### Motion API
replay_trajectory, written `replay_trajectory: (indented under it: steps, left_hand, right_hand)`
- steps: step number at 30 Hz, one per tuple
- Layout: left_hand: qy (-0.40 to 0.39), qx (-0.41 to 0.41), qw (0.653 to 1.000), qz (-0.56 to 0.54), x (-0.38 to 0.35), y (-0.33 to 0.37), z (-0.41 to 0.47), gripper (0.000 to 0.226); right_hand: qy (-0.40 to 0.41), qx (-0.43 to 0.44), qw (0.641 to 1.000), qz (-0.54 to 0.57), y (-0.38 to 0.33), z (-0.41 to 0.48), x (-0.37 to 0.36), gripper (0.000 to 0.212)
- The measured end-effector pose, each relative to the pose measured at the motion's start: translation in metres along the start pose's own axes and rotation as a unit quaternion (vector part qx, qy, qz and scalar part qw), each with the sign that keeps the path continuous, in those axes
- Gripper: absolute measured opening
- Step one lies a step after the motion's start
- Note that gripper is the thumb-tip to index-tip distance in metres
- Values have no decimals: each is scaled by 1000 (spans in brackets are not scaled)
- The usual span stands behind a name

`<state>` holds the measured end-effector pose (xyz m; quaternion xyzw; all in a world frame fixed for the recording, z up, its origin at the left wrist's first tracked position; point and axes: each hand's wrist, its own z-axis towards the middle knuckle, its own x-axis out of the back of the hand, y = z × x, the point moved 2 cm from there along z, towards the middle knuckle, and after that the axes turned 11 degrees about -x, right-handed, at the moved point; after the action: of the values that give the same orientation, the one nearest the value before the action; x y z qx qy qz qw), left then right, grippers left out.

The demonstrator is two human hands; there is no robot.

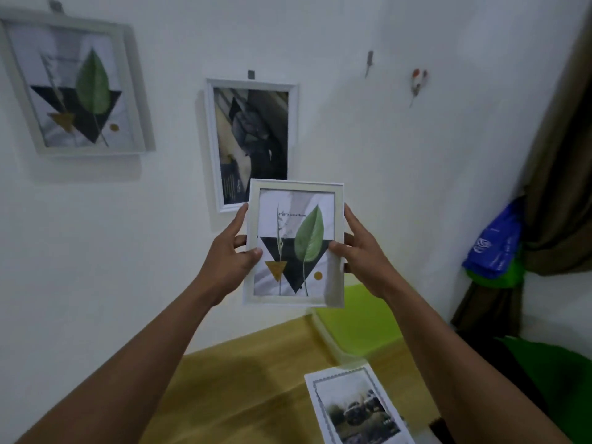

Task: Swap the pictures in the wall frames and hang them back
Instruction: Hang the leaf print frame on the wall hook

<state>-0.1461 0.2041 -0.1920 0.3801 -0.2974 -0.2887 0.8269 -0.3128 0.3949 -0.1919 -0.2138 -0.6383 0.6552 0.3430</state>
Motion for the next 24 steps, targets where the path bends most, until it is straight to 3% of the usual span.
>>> replay_trajectory:
  steps: [9, 17, 24]
  left_hand:
    - [5, -109, 994, 14, -93, 78, 126, 90]
    - [56, -126, 988, 74, -180, 107, 230, 94]
    - [82, -127, 979, 133, -214, 103, 290, 83]
  right_hand:
    - [65, 97, 993, -18, -67, 71, 133, 66]
    - [73, 141, 976, -151, -100, 168, 245, 92]
    - [38, 161, 980, -113, -108, 241, 286, 90]
